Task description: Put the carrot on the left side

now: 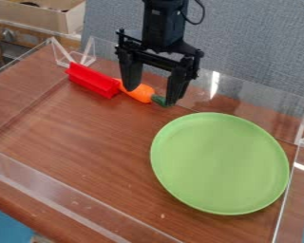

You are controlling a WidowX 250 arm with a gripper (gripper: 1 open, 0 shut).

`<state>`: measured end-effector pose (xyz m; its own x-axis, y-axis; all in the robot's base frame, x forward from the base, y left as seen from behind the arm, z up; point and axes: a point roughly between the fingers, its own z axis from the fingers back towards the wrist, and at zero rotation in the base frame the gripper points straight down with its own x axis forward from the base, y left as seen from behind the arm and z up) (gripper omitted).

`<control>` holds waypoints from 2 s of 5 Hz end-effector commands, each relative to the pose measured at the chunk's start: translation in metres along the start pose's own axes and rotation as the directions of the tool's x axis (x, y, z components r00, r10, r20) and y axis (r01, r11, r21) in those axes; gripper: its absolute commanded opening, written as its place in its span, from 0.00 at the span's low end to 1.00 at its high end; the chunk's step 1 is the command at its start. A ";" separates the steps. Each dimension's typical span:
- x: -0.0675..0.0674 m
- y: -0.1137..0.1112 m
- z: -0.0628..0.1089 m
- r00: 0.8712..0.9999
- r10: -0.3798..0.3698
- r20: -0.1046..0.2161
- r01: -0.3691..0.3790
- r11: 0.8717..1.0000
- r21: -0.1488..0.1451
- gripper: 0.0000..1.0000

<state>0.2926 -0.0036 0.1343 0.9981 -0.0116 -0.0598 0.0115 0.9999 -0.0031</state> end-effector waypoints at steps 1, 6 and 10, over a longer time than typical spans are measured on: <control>0.016 0.018 0.000 0.989 0.151 0.011 -0.151 0.989 -0.013 1.00; 0.082 0.075 -0.054 0.771 0.637 0.020 -0.627 0.763 -0.155 1.00; 0.109 0.103 -0.060 0.585 0.809 0.055 -0.795 0.586 -0.158 1.00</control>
<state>0.3901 0.0918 0.0473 0.6010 0.7982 -0.0402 -0.7985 0.5975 -0.0737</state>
